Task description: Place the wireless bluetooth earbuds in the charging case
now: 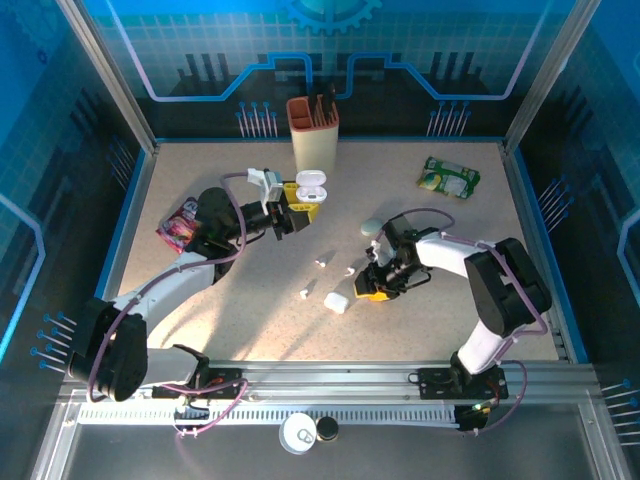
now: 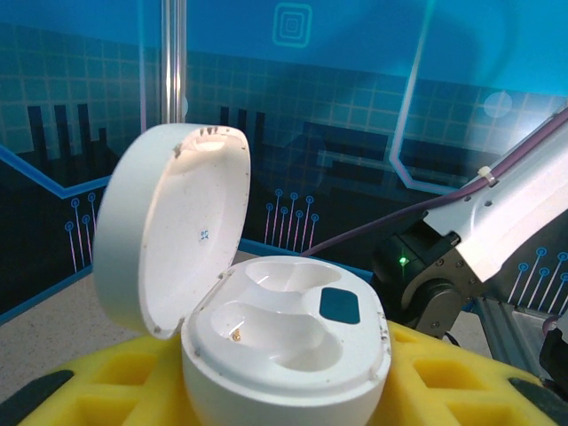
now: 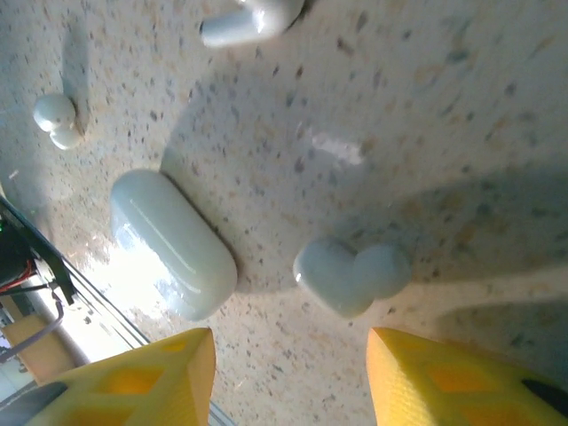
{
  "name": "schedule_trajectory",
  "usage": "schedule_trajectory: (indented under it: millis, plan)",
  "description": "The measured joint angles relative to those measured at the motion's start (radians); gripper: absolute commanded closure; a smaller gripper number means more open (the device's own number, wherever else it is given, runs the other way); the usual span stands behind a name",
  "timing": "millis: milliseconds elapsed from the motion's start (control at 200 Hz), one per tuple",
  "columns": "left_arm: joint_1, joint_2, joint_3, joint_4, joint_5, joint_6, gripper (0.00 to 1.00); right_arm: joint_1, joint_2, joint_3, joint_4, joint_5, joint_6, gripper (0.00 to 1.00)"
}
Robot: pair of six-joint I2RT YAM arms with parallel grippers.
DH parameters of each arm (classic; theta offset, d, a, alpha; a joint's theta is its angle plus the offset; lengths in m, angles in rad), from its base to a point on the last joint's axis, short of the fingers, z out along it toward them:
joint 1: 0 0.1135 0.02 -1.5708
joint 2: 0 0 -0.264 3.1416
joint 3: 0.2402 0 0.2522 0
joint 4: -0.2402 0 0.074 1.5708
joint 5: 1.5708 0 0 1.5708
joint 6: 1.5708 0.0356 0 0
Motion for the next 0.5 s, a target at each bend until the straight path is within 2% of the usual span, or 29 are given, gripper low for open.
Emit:
schedule_trajectory:
  millis: [300, 500]
  plan:
    - [0.010, -0.002, -0.025, 0.015, -0.010, 0.000, 0.55, 0.006, -0.050, 0.079, -0.076, 0.104, -0.042, 0.51]
    - [0.119, -0.026, -0.076, 0.029, -0.027, -0.004, 0.55, 0.039, -0.048, 0.150, -0.091, 0.211, -0.092, 0.51]
